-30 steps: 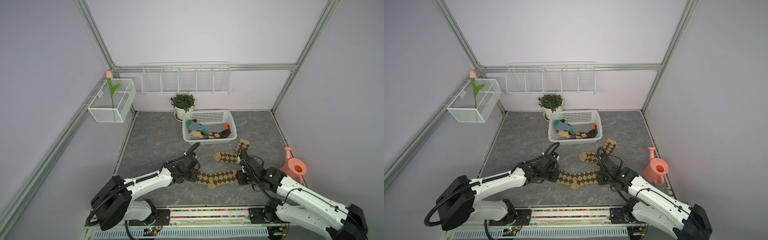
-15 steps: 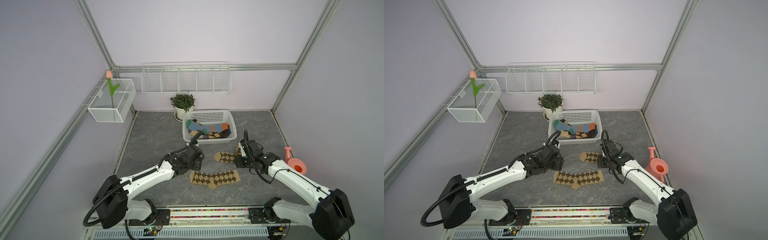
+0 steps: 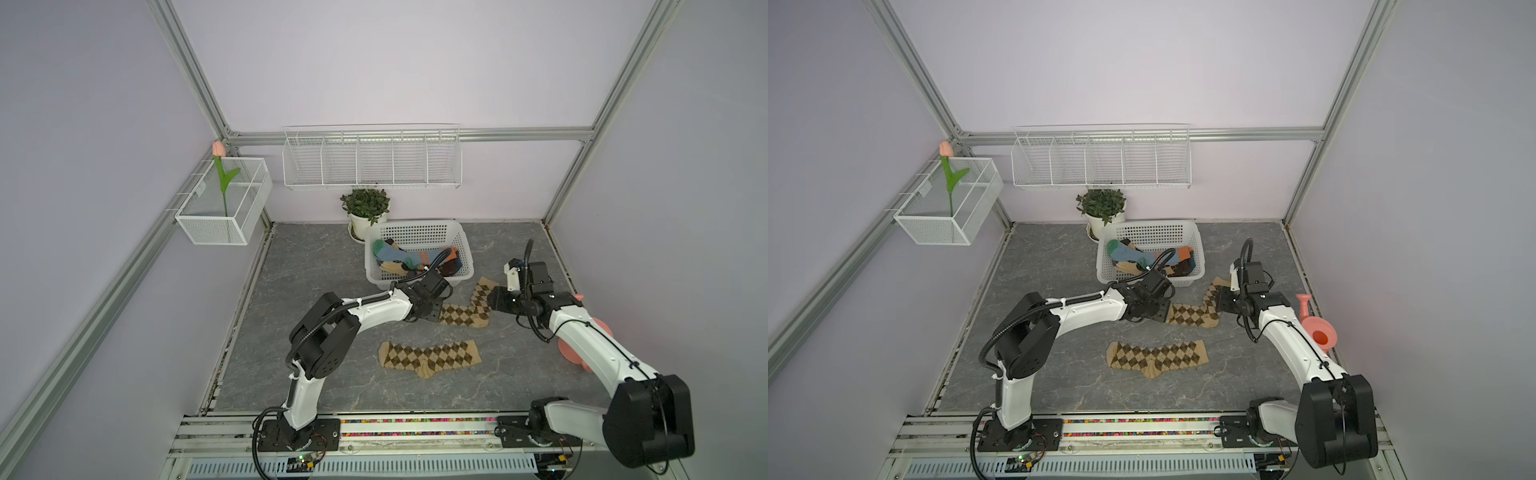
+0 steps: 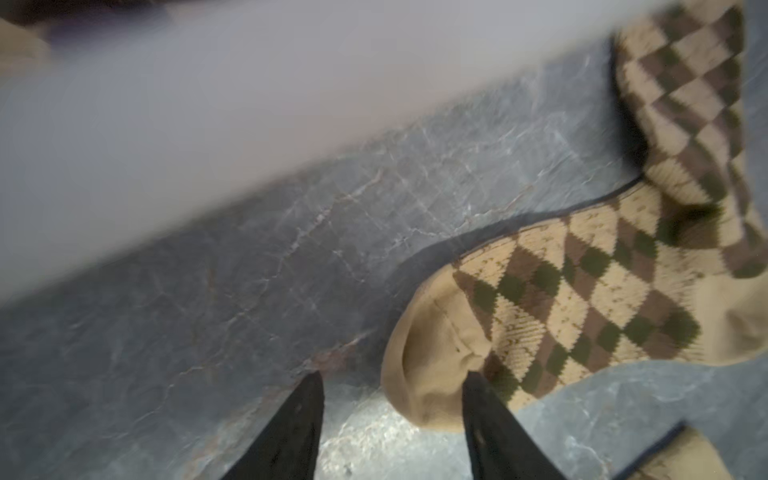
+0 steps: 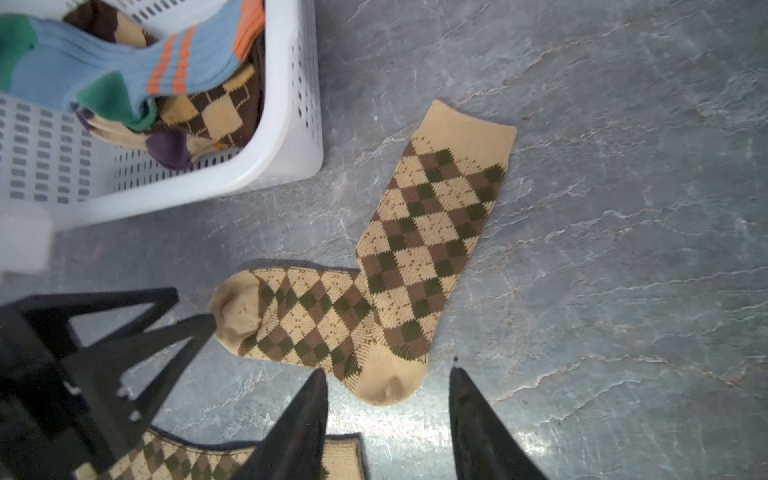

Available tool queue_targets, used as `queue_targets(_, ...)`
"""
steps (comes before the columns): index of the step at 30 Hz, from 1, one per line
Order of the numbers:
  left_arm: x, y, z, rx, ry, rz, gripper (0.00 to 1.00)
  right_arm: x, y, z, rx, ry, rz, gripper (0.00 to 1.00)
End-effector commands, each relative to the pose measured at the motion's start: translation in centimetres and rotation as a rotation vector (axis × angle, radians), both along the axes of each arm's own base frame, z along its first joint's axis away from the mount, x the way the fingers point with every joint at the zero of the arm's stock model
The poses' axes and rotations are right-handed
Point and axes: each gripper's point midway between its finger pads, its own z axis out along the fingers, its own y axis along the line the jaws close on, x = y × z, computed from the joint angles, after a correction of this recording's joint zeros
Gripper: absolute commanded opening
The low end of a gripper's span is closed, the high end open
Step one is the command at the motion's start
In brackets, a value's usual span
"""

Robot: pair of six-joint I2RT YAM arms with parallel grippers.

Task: Place the socks together as a pair
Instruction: Pick up the sock at the center of the board.

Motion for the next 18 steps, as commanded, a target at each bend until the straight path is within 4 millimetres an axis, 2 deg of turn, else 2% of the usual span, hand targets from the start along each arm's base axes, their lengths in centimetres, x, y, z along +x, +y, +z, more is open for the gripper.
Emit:
queue_targets(1, 0.1, -0.6, -0.8, 0.029, 0.006, 0.011, 0.54, 1.1, 0.3, 2.0, 0.051, -0.065, 0.037, 0.49)
queue_targets(5, 0.7, -0.7, -1.6, 0.067, 0.003, 0.02, 0.46, 1.4, 0.0, 2.1, 0.068, -0.073, 0.034, 0.49)
queue_targets(10, -0.2, -1.1, -1.4, 0.067, 0.022, 0.009, 0.14, 1.7, -0.5, 1.8, 0.087, -0.066, 0.023, 0.48)
queue_targets(11, -0.6, -1.1, -1.3, 0.077, 0.021, 0.001, 0.1, 1.7, -0.6, 1.8, 0.087, -0.064, 0.02, 0.48)
queue_targets(13, -1.5, -0.8, -0.9, 0.104, 0.016, -0.014, 0.01, 2.4, -0.8, 2.8, 0.09, -0.086, 0.018, 0.48)
queue_targets(18, -4.7, 0.2, -0.2, 0.128, 0.023, -0.059, 0.0, 2.8, -1.0, 1.7, 0.074, -0.039, 0.024, 0.48)
